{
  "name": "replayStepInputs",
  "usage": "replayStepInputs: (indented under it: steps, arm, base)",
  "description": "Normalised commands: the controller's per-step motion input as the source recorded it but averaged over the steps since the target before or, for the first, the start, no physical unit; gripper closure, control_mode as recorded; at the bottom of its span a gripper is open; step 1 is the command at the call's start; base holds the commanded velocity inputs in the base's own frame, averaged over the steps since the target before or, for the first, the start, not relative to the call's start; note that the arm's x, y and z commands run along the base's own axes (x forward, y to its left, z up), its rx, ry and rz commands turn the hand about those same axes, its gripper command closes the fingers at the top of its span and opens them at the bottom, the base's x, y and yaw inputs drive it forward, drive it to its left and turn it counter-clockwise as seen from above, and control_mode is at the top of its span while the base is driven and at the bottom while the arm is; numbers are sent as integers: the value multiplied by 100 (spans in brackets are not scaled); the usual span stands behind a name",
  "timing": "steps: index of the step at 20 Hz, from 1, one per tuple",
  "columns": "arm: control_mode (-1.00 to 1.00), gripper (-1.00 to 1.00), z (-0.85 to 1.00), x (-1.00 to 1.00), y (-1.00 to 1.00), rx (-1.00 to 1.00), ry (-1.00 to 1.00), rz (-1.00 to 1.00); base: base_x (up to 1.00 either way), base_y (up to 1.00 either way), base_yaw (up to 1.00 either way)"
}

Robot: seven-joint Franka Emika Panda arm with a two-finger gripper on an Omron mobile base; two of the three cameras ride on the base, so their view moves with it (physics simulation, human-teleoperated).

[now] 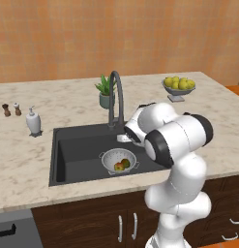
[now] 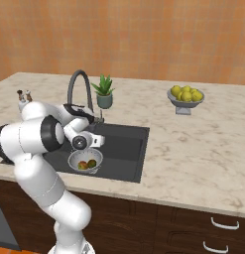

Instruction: Put the colander in the sink, put the mango, apple in the colander, and turn on the sink faucet and pour water over the colander.

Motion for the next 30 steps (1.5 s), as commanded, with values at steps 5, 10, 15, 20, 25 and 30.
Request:
replayStepInputs:
  steps: [5, 10, 15, 20, 25, 30]
  arm:
    - [-100, -100, 1, 5, -7, 0, 0, 0]
    - [-100, -100, 16, 15, -15, 1, 0, 0]
    - [-100, -100, 42, 0, -35, 2, -2, 0]
    - [-100, -100, 38, 0, -53, 3, 0, 0]
    - [-100, -100, 29, 0, -36, 3, -3, 0]
    - [-100, -100, 9, 0, 0, 6, -19, 3]
  base:
    - [0, 0, 0]
    - [0, 0, 0]
    - [0, 0, 0]
    - [0, 0, 0]
    - [0, 0, 0]
    - [0, 0, 0]
